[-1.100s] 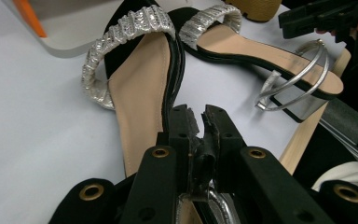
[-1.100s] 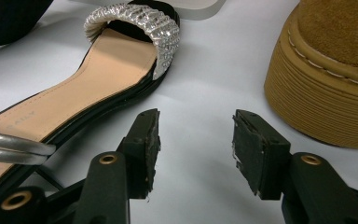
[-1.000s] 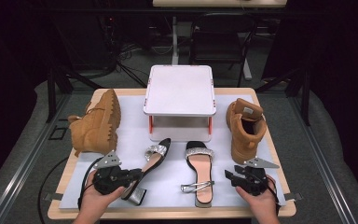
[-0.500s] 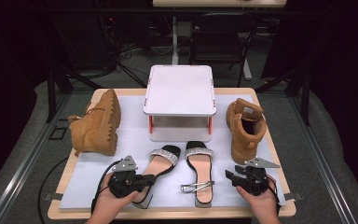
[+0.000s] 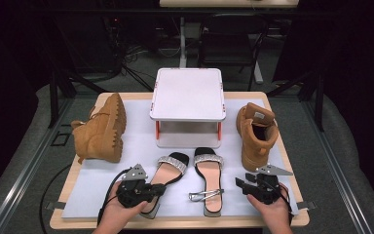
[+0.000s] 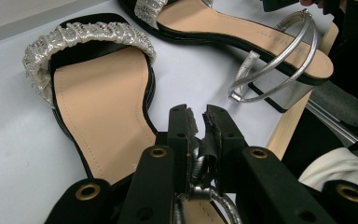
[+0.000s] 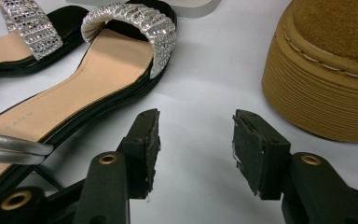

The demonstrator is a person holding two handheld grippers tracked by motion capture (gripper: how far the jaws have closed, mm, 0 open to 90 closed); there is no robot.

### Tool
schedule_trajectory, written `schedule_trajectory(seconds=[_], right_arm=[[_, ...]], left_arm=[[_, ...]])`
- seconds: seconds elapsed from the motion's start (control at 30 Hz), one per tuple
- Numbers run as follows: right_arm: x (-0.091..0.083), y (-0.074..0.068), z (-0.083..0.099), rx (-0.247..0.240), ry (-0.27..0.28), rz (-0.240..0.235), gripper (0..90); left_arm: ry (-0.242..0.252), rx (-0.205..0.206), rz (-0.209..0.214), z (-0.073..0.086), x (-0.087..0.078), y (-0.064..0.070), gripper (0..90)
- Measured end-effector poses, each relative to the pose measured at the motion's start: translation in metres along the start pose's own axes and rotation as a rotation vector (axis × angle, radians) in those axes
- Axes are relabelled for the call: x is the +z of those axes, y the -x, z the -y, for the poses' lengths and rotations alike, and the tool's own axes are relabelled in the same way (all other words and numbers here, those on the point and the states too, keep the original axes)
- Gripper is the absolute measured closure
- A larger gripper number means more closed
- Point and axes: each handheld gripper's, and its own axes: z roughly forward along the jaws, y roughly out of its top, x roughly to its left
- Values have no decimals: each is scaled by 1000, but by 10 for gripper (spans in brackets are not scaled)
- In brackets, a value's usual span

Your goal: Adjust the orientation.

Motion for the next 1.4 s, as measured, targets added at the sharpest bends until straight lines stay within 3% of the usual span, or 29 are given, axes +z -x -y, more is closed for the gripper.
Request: schedule_trajectory(seconds=[0.33, 0.63, 0.97, 1.07, 1.3, 1.4], right_arm=[[-1, 1, 1, 9, -1, 0, 501], [-1, 1, 2, 9, -4, -1, 499], [-1, 0, 2, 13, -7, -6, 496], [-1, 0, 2, 16, -5, -6, 495], [-1, 1, 3, 19, -3, -10, 493], [-2, 1, 3, 22, -2, -14, 491]], left_arm=[[-28, 1, -37, -14, -3, 0, 646], [-77, -89, -85, -27, -9, -12, 553], [-251, -81, -133, -44, -3, -19, 516], [-323, -85, -163, -50, 3, -18, 488], [-451, -51, -225, -64, 18, -15, 410], [-496, -81, -224, -68, 22, -19, 366]])
